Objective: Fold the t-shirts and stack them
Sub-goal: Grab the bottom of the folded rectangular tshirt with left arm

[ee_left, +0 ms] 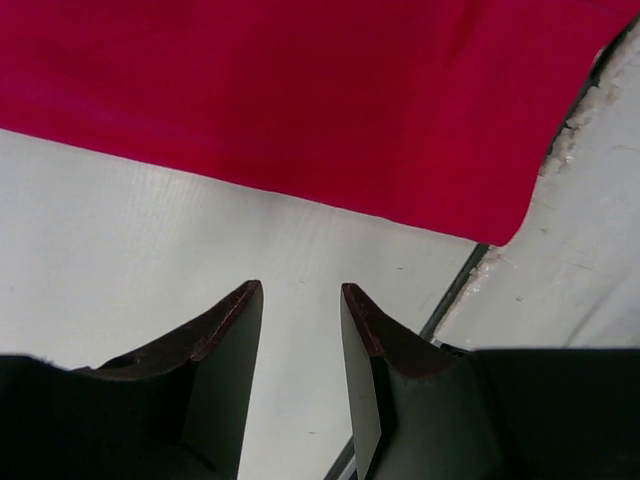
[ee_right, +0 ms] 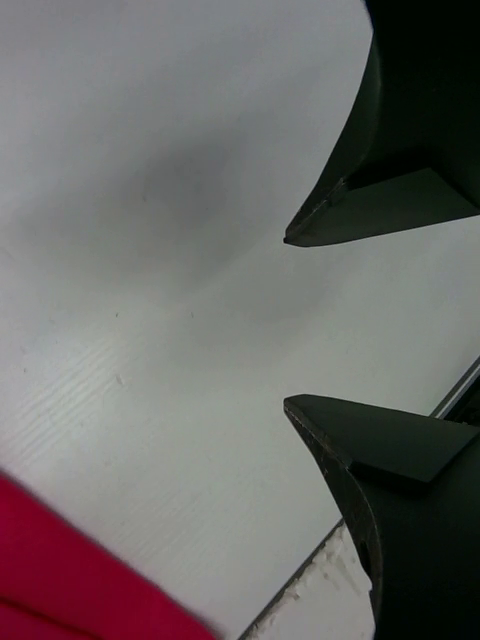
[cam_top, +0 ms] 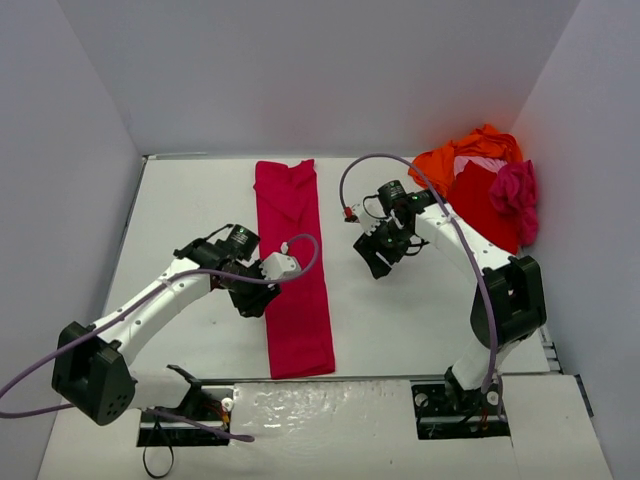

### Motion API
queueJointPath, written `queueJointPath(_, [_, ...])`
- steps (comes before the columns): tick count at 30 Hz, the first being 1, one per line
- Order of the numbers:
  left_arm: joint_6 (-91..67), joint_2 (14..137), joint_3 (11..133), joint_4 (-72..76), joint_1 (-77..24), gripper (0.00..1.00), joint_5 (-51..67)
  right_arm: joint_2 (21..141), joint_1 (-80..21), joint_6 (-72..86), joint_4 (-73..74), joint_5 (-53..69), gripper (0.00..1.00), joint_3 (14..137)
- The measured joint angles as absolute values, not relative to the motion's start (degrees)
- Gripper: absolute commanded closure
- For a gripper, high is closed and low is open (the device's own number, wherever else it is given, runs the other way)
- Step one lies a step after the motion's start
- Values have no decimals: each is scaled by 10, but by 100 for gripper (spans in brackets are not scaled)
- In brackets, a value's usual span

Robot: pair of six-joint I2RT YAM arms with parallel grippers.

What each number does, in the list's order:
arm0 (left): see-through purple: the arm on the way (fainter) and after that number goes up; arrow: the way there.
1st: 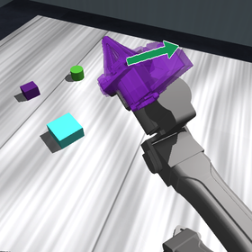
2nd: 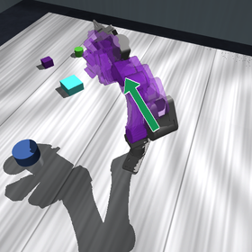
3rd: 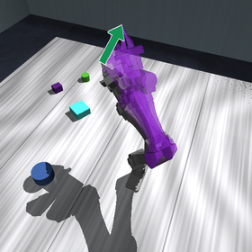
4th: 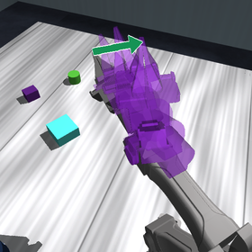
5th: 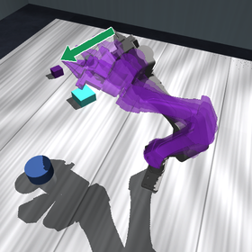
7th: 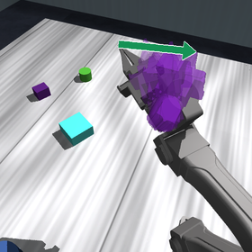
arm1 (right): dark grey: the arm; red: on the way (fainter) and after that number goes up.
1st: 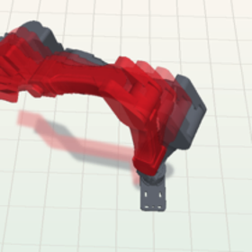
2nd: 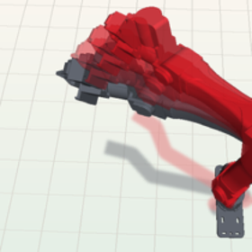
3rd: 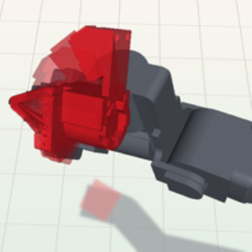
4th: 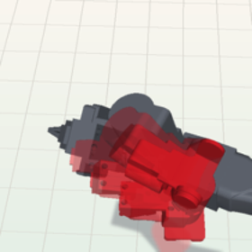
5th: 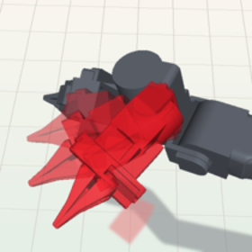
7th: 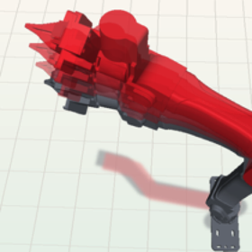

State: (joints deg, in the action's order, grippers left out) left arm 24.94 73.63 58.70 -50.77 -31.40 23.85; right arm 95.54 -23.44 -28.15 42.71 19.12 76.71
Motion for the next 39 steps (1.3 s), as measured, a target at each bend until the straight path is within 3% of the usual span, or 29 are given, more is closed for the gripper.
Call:
queueJointPath(7, [280,743,594,-545,-325,66,271,967,-231,-286,446,261,41,764])
queueJointPath(15, [314,757,593,-548,-485,67,135,967,-222,-285,446,263,41,760])
queueJointPath(27, [270,853,597,-483,-582,72,77,974,-216,-282,446,247,39,760])
queueJointPath(39, [198,897,620,-438,-668,65,55,990,-150,-278,432,238,37,760])
